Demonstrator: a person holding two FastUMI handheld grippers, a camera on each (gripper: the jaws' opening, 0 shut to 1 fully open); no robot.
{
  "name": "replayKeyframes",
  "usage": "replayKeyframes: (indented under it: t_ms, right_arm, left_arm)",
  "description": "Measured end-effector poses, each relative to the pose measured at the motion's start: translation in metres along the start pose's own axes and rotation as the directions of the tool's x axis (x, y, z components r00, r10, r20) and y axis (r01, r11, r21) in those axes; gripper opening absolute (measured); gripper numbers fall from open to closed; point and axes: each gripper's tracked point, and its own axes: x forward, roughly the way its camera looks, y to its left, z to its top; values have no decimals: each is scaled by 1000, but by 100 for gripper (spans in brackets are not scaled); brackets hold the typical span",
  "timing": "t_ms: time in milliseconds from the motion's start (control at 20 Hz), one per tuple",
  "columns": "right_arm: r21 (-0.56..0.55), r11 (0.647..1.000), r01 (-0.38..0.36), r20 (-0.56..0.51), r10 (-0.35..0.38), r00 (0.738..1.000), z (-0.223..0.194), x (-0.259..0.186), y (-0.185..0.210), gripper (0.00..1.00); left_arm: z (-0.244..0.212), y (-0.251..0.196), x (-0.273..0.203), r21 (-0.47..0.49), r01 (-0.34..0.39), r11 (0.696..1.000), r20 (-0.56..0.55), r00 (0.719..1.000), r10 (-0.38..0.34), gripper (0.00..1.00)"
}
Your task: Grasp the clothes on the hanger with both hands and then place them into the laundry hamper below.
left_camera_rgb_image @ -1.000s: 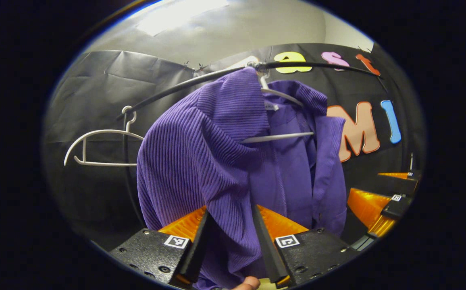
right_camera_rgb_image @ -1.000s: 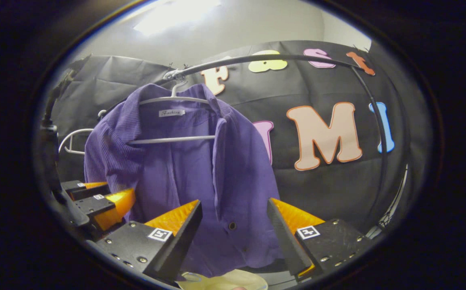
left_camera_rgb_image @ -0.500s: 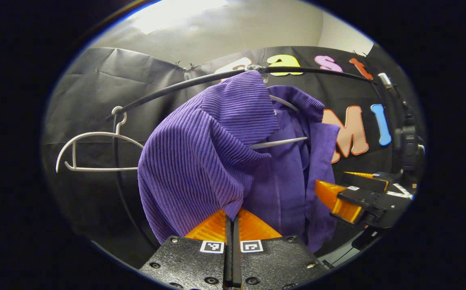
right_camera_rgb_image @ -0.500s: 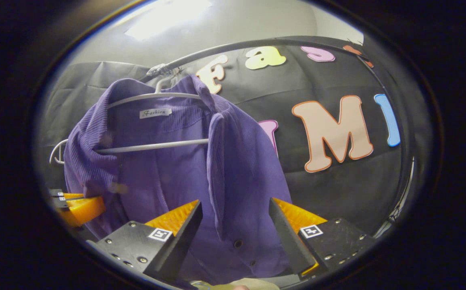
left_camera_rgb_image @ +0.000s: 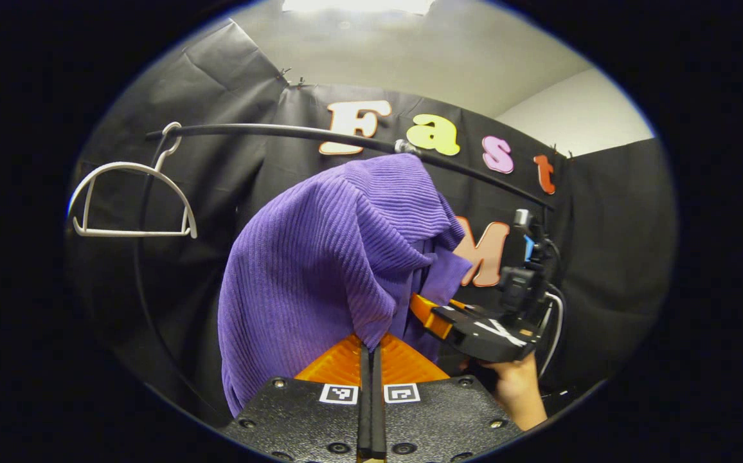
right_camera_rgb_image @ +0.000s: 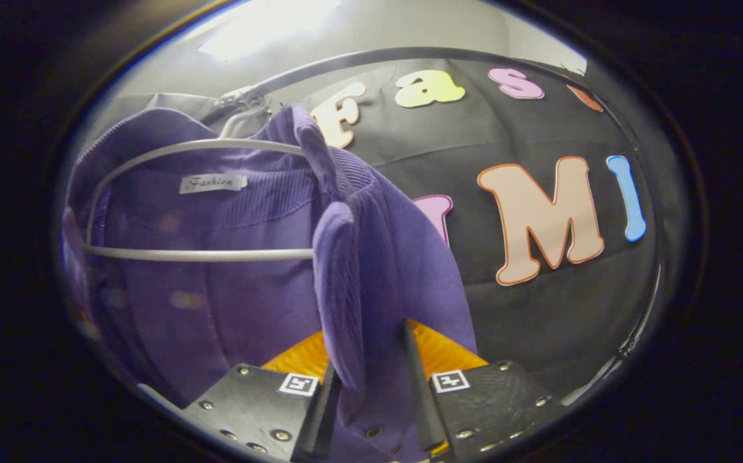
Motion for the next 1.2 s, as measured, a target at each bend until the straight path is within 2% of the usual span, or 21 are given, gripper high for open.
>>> replayKeyframes:
  t_ms: [50, 100, 150, 250, 350, 400, 550, 700, 800, 850, 900, 1200]
  right_arm:
    - [1, 1000, 24, -16, -24, 1000, -1, 3, -6, 52]
    - [29, 999, 44, -22, -44, 999, -4, 5, -10, 26]
    - [70, 997, 17, -18, -16, 1000, -3, 7, -5, 1]
    - [124, 992, 38, -25, -35, 999, -5, 4, -13, 4]
    - [115, 993, 15, -5, -14, 1000, -1, -5, -12, 4]
    - [79, 997, 2, 10, -3, 1000, 3, -8, -10, 0]
    - [-100, 995, 1, 32, 3, 999, 10, -16, -5, 4]
    - [-169, 986, -9, 14, 11, 1000, 7, -18, 1, 0]
    - [-157, 987, -22, 4, 23, 1000, 9, -18, 4, 0]
    - [-145, 989, -28, 6, 29, 1000, 11, -21, 3, 3]
    - [-140, 990, -20, 16, 22, 1000, 15, -21, -1, 0]
    - [-137, 990, 28, 88, -16, 996, 48, -46, -14, 0]
  left_arm:
    - [4, -2, -5, 5, 23, 1000, 6, 1000, -23, 0]
    - [6, -6, -10, 0, 52, 999, 3, 999, -52, 0]
    - [9, -7, -17, -4, 73, 997, 3, 997, -73, 0]
    - [22, -5, -31, 3, 91, 996, 30, 995, -91, 0]
    - [33, 4, -39, 27, 80, 996, 59, 995, -81, 0]
    - [36, 6, -41, 41, 79, 996, 62, 995, -82, 1]
    - [41, 17, -47, 85, 72, 994, 53, 996, -77, 0]
    - [59, 42, -50, 117, 19, 993, 87, 996, -29, 0]
    - [74, 57, -52, 113, 4, 994, 116, 993, -18, 0]
    - [80, 66, -53, 111, -7, 994, 126, 992, -7, 0]
    - [87, 73, -53, 108, -10, 994, 131, 991, -4, 2]
    - [108, 102, -49, 135, -30, 990, 147, 989, 10, 0]
